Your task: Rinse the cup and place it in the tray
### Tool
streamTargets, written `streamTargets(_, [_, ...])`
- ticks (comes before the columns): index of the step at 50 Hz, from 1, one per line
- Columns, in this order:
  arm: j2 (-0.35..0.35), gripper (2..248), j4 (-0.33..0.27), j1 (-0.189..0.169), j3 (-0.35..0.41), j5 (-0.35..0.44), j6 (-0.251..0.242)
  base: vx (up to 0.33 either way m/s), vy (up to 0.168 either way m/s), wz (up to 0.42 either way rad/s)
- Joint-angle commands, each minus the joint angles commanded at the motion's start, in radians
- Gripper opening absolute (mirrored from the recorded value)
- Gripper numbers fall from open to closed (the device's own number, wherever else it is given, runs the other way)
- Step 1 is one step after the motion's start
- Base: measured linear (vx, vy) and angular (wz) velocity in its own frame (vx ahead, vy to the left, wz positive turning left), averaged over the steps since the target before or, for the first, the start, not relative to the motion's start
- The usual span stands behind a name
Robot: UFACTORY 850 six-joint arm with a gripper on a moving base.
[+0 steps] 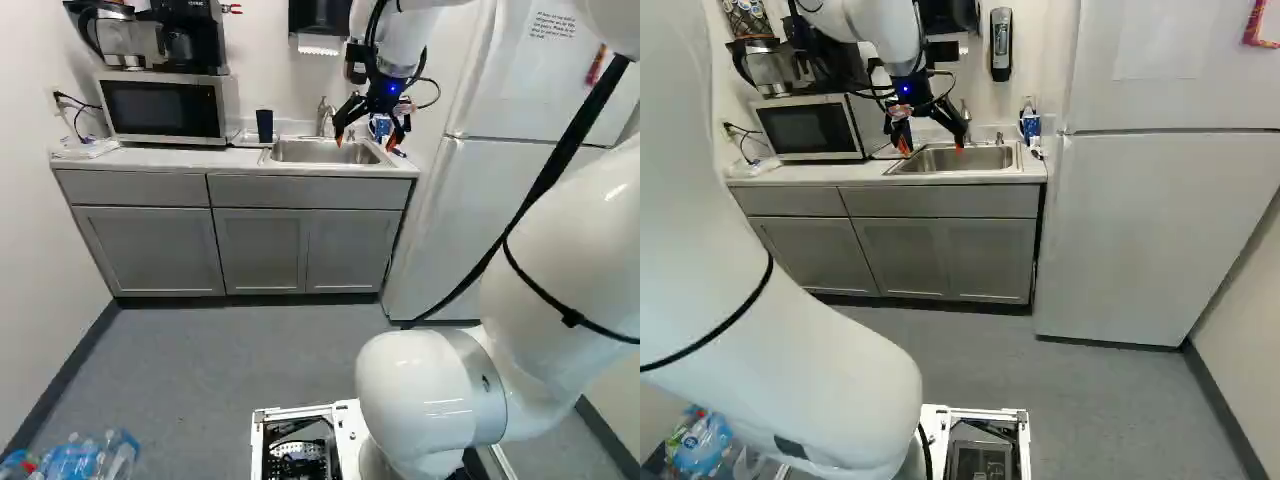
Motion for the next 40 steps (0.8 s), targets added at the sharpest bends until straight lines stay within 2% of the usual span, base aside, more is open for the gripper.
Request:
streamTargets(20, [0.002, 247, 0.000, 0.001, 0.017, 0.026, 0.000, 0.000, 0.000, 0.000])
streamTargets(40, [0.009, 247, -0.002, 0.003, 0.062, 0.096, 0.001, 0.000, 0.000, 0.000])
